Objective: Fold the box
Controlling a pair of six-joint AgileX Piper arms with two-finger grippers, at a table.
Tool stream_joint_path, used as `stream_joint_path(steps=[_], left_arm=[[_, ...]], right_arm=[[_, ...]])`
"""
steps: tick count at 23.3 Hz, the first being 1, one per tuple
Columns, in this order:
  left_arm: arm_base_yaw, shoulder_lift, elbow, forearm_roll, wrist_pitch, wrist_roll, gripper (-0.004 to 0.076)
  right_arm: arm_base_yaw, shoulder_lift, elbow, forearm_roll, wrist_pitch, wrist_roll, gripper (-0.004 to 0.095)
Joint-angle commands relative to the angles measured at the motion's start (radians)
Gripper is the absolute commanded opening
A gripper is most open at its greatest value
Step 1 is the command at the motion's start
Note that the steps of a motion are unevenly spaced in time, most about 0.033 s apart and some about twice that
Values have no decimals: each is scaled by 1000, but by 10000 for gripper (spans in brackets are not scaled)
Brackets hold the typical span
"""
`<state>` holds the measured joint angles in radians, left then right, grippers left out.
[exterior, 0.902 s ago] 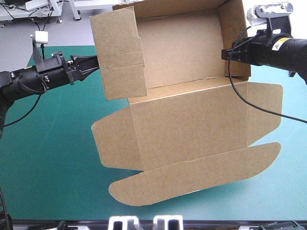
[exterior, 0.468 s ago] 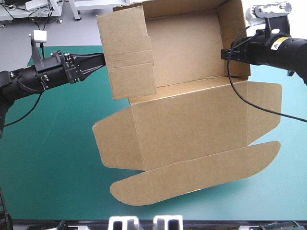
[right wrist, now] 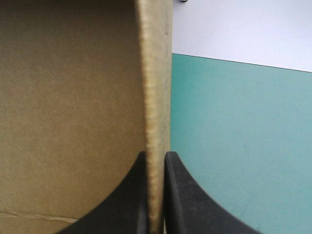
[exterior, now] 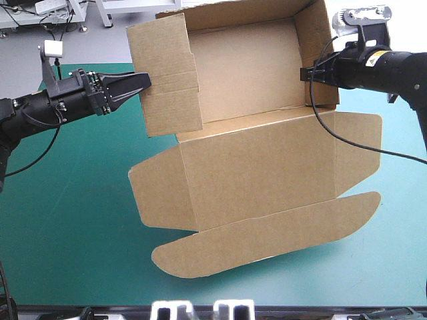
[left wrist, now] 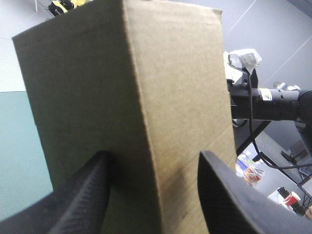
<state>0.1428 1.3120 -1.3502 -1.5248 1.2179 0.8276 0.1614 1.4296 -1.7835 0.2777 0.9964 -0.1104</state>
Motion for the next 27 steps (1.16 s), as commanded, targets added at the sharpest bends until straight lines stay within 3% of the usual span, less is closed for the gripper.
stream_joint_path(steps=[1,6,12,16,21,24,27], left_arm=[[-9,-33,-30,-64,72,-6,393],[-9,-33,-30,43,57,-6,393],[-9,-33,-30,87,59,-6,393],[-9,-33,-30,188,49,-24,393],[-91,-33,-30,431,-78,-141,388],[-150,-31,-30,574,-210,-272,308],[-164,-11,-30,594,-265,-292,94]], right_arm=[[10,-28,-30,51,-100,-4,2],[96,-26,-30,-80,-109,62,2],[296,-26,-30,-443,-111,301,4],[380,-26,-30,-535,-111,397,4],[524,-9,-30,-682,-79,541,4],[603,2,-30,-698,-66,583,4],[647,3,-30,-684,-6,622,4]])
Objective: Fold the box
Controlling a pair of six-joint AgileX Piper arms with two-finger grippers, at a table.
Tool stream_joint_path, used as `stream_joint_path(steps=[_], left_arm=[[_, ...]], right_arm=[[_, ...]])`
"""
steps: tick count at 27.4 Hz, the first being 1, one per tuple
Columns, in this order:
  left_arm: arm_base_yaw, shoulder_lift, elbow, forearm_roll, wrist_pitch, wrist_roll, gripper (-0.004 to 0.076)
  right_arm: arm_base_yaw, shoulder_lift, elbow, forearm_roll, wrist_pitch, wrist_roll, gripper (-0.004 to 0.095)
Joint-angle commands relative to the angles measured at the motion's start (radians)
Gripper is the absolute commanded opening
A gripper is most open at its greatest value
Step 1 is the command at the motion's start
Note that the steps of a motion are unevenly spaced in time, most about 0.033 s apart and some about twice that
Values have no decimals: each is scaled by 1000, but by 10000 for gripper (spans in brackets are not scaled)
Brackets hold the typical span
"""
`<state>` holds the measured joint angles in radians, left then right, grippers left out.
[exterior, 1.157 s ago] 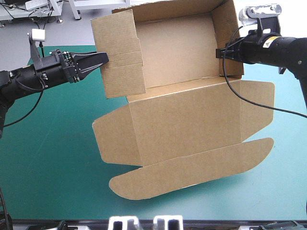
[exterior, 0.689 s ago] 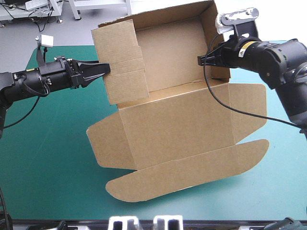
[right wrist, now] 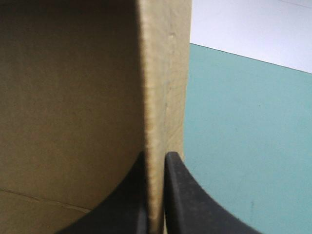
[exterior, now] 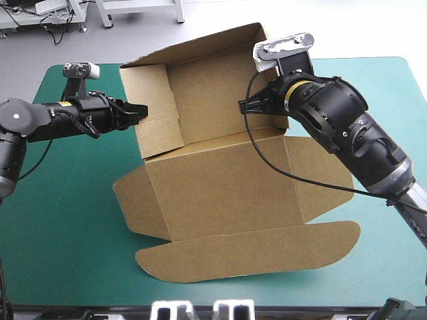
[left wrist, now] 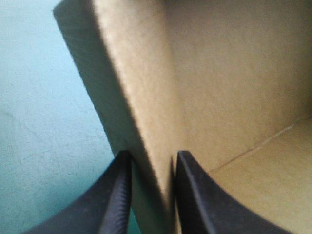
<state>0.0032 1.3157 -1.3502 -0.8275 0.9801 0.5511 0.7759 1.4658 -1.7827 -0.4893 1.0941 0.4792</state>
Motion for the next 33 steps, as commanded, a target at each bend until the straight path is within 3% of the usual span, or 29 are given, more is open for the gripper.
stream_joint_path(steps=[1,4,7,13,17,23,33], left_arm=[[-24,-9,-30,-103,-25,-16,11],[-34,-16,-30,-114,-8,-69,-9],[-84,-25,-30,-98,-25,-73,-9],[-198,-5,-30,194,-71,-235,-9],[-255,34,-30,377,-90,-338,-9],[-263,133,-30,395,-163,-373,-9],[-260,393,-30,390,-224,-372,-9]], right_arm=[[33,-33,-33,92,-70,44,4],[33,-33,-33,92,78,47,1],[31,-30,-31,93,155,47,1],[-15,18,1,144,155,29,1],[-130,109,28,301,134,-47,0],[-258,260,28,548,72,-185,0],[-319,413,28,562,-23,-315,0]])
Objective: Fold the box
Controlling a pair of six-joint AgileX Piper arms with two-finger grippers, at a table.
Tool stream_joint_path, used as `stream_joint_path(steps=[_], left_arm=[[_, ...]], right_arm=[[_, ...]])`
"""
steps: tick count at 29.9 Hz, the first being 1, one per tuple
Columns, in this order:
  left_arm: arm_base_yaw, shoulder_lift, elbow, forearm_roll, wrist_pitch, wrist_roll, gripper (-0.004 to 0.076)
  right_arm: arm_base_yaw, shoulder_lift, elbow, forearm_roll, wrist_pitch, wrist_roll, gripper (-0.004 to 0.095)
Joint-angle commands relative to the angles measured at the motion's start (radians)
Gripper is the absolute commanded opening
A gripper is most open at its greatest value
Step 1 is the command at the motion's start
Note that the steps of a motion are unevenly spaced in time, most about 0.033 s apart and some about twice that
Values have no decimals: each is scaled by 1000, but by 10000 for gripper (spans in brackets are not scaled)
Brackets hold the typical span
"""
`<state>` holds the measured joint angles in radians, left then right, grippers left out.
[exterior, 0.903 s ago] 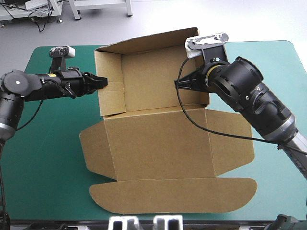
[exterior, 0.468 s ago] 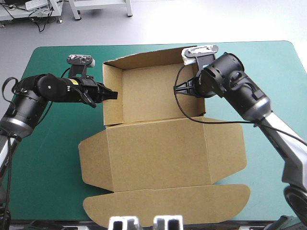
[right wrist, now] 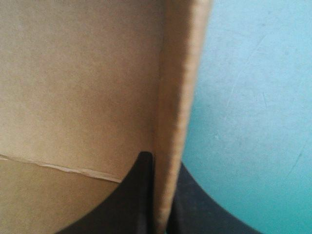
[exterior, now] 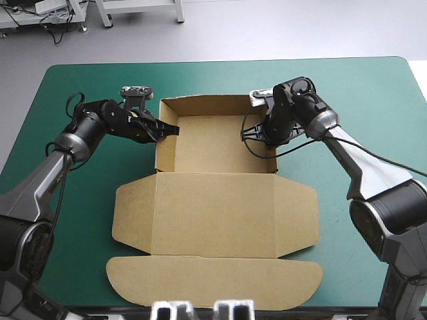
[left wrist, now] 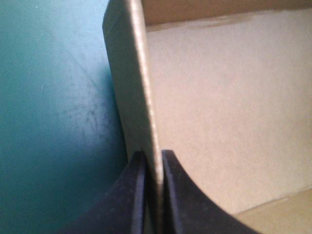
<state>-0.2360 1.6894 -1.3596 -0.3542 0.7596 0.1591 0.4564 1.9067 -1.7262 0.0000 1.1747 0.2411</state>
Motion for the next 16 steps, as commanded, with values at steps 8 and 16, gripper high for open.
stream_joint_path(steps=[8,16], left_arm=[[-20,115,-25,-80,48,81,-6],[-20,117,-135,-47,166,127,149]], right_arm=[[1,17,-29,17,-140,-163,51],[1,15,-64,-98,-75,-160,415]])
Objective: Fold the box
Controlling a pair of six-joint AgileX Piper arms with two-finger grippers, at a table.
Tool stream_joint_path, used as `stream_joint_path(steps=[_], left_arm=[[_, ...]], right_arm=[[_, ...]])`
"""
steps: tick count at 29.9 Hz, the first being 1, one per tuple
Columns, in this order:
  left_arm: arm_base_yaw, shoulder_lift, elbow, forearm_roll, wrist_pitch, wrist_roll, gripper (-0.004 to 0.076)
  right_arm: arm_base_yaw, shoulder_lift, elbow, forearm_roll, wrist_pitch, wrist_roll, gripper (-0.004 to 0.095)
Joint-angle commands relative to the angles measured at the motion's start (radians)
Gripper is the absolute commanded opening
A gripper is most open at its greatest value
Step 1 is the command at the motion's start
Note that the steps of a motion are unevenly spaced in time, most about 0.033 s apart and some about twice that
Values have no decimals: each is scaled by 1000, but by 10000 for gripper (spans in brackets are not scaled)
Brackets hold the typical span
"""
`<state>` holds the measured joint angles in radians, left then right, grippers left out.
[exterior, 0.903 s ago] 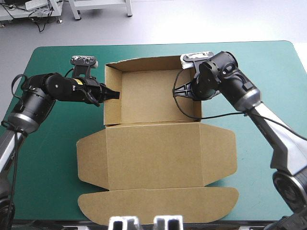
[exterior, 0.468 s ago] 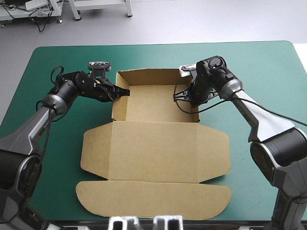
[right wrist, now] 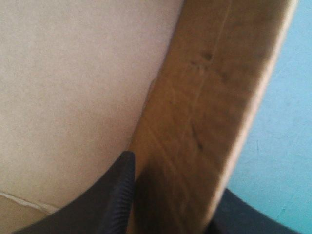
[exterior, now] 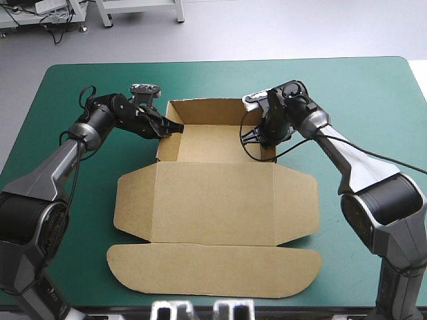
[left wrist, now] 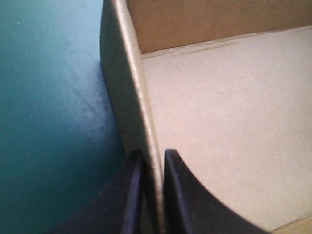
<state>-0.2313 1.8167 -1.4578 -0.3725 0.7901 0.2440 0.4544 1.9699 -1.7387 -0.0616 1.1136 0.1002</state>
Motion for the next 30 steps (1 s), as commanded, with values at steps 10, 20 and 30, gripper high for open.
stream_joint_path(steps=[10,20,30], left_arm=[[-25,-10,-112,74,193,41,556],[-25,-10,-269,130,318,33,556],[-25,-38,-468,150,502,-68,491]], right_arm=[[3,-48,-176,-32,13,-12,426],[3,-50,-189,-34,62,-12,426],[3,-60,-266,-20,135,-12,426]])
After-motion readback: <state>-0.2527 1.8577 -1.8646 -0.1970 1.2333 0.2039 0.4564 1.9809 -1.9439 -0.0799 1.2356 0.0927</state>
